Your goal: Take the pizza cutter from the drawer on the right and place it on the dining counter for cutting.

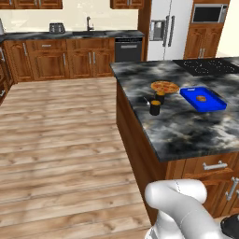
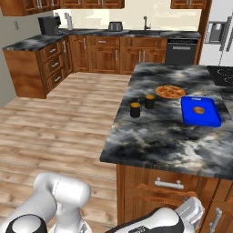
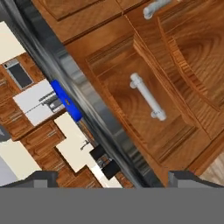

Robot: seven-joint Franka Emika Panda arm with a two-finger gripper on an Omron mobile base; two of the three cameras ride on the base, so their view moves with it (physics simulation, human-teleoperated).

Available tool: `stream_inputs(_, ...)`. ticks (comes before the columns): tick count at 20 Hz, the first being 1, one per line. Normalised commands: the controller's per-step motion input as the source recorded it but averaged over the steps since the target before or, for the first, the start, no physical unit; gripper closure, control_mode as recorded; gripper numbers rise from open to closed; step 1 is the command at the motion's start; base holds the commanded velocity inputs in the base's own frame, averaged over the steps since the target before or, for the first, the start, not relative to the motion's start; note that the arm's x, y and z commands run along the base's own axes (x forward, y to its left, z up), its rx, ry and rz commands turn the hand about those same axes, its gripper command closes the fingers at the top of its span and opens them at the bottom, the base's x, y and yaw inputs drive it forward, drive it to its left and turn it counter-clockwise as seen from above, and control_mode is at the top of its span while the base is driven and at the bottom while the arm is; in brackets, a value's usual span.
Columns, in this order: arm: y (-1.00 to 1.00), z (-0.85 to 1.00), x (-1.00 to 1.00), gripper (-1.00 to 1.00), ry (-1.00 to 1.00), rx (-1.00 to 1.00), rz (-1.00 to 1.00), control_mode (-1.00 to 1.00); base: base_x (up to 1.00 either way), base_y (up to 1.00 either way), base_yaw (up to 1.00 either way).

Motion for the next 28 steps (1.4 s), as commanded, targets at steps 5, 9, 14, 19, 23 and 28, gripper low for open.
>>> stream_inputs(5, 0.02, -0.22, 0.33, -1.0, -0.12, -0.11, -0.06, -1.0, 0.0, 0.0, 0.0)
stream_inputs(9, 0.0, -0.28, 0.31, -1.0, -0.11, -0.13, 0.0, -1.0, 0.0, 0.0, 0.0)
stream_inputs(14, 0.0, -0.29, 0.21, -1.0, -0.06, -0.14, 0.0, -1.0, 0.0, 0.0, 0.0)
stream_inputs(19, 0.0, -0.29, 0.15, -1.0, -0.01, -0.18, 0.0, -1.0, 0.0, 0.0, 0.0)
stream_inputs(23, 0.0, -0.28, 0.16, -1.0, 0.0, -0.17, 0.0, -1.0, 0.0, 0.0, 0.0)
stream_inputs(28, 0.0, -0.12, 0.27, -1.0, -0.03, -0.12, 0.0, -1.0, 0.0, 0.0, 0.0)
